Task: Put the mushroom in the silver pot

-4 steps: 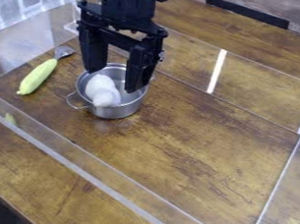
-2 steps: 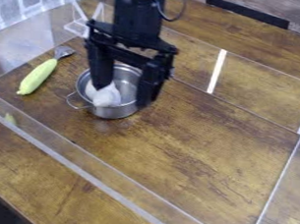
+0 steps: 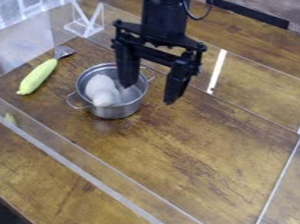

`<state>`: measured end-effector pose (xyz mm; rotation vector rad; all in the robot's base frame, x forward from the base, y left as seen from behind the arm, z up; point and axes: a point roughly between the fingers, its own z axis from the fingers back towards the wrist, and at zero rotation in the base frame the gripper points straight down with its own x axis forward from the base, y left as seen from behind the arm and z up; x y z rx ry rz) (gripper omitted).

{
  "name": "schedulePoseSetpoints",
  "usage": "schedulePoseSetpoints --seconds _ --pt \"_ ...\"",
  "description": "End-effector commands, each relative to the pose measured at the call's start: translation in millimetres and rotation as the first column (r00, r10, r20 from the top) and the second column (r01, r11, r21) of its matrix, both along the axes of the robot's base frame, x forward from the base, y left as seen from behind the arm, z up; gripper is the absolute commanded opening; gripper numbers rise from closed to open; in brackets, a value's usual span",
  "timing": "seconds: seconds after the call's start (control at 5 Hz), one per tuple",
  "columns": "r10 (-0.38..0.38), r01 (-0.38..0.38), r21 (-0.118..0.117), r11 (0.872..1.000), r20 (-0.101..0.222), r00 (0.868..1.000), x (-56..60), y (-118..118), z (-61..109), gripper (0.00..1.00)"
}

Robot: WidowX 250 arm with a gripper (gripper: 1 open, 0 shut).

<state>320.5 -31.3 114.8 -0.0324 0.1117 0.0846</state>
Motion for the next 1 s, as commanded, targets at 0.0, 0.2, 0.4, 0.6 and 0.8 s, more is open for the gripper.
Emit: schedulePoseSetpoints --seconds 0.0,0.2,0.4,0.6,0.8 --pt "-0.033 0.034 -0.008 0.999 0.069 0.997 18.2 -0.1 11.5 1.0" --pt "-0.059 0.061 -0.013 0.998 0.085 0.995 32.1 3.4 9.1 1.0" --pt "-0.099 0.101 -0.017 0.995 0.104 0.99 42.0 -4.9 7.8 1.0" --pt "-0.141 0.143 -0.011 0.99 0.129 0.982 51.8 -12.5 5.6 1.0" --pt "-0.203 0.205 -0.002 0.979 0.157 0.967 51.8 -14.3 3.5 1.0"
